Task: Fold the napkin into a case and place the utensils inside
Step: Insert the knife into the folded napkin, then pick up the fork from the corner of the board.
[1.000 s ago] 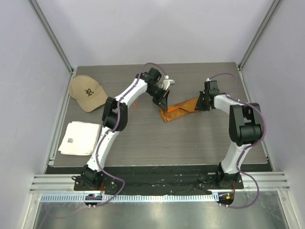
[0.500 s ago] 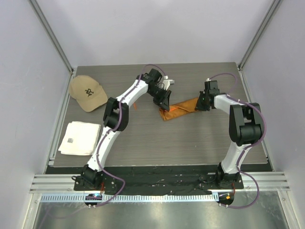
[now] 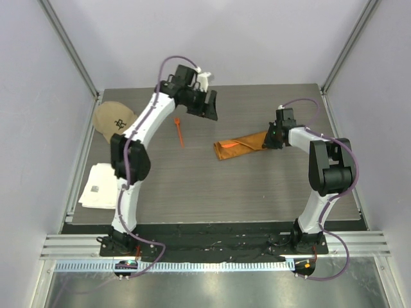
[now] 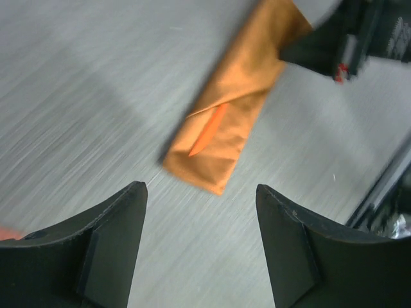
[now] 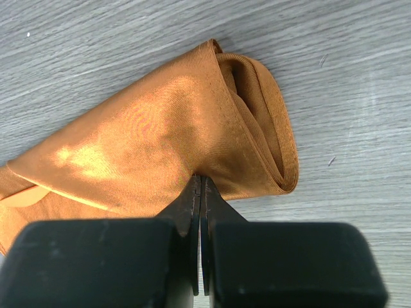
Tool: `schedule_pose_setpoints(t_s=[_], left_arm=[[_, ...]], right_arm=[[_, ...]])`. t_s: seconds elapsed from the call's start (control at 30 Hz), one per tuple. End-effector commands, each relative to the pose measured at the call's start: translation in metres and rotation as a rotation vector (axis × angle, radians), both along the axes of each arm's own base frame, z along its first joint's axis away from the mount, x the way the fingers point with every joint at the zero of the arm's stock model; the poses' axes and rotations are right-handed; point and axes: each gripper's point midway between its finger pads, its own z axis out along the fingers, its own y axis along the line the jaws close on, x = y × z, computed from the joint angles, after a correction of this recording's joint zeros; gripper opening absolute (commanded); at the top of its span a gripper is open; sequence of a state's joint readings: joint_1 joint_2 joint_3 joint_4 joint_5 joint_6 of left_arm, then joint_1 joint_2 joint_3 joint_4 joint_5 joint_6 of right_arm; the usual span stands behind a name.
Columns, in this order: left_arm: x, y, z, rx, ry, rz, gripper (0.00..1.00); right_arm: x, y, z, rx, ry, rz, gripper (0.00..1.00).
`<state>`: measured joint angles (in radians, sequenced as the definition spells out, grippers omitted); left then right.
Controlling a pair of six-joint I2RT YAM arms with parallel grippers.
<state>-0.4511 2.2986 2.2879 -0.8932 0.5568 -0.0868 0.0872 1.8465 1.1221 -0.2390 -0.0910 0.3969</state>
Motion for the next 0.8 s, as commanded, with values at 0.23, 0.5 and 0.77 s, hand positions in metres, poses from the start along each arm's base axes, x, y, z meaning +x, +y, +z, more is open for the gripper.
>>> schedule_pose_setpoints(t_s=[0.23, 0.5, 0.77], left_arm=[[0.032, 0.194, -0.008, 0.428, -0.141, 1.113, 0.79], [0.081, 0.198, -0.058, 0.493, -0.156, 1.240, 0.76], [0.104, 0.185, -0.091, 0.486, -0.121, 1.246, 0.83]], right_arm=[[0.021, 0.026, 0.084, -0.017, -0.178, -0.003, 0.21], [0.001, 0.068, 0.141, 0.005, -0.293, 0.110, 0.28], [-0.014, 0.083, 0.139, 0.003, -0.285, 0.160, 0.28]])
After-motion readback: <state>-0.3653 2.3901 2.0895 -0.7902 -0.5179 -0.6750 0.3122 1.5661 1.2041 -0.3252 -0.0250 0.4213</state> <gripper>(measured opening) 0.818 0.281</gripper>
